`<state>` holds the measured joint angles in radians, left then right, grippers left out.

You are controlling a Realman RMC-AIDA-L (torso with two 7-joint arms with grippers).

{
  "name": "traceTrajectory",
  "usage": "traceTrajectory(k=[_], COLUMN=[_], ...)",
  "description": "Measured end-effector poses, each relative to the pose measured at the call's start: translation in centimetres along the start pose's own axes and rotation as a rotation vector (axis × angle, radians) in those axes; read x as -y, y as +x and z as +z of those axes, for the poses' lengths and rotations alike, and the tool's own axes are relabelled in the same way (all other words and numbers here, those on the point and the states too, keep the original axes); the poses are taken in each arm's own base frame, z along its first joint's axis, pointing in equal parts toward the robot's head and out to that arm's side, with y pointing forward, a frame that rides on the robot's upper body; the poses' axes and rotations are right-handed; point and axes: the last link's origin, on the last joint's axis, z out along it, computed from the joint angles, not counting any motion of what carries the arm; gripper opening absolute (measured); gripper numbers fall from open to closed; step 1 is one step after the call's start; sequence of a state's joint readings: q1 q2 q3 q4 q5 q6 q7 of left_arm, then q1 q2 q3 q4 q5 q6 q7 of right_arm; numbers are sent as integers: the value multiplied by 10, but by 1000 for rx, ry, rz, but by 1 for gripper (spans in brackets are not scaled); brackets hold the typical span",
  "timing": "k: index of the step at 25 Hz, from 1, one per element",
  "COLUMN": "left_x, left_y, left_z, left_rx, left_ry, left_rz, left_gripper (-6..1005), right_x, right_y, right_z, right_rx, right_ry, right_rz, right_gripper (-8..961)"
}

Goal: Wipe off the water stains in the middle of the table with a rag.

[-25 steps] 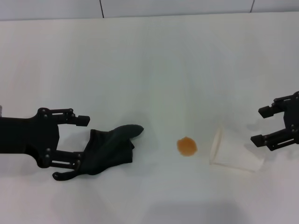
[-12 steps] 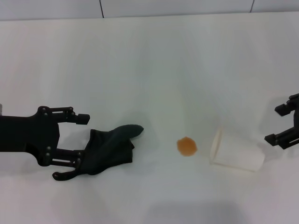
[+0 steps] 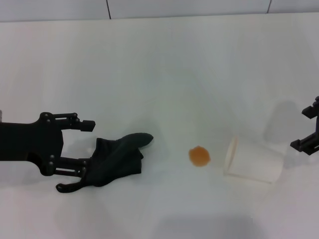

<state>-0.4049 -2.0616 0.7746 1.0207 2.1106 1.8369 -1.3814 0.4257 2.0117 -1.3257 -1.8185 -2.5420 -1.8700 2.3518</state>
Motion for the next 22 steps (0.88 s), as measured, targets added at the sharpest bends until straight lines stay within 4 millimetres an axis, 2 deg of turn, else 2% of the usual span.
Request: traceTrajectory(k=[9,22], left_x=[1,1], left_y=[0,-1], left_z=[-1,-1], left_rx=[2,4], left_ry=[6,8], left_rz=[1,0], left_gripper=[829,829], right_x=[-9,-16], right_y=[-4,-6], right_z=[-1,17], right_rx=[-31,-47], right_ry=[-25,-54], right_rz=[-17,-36], right_gripper=[790,787])
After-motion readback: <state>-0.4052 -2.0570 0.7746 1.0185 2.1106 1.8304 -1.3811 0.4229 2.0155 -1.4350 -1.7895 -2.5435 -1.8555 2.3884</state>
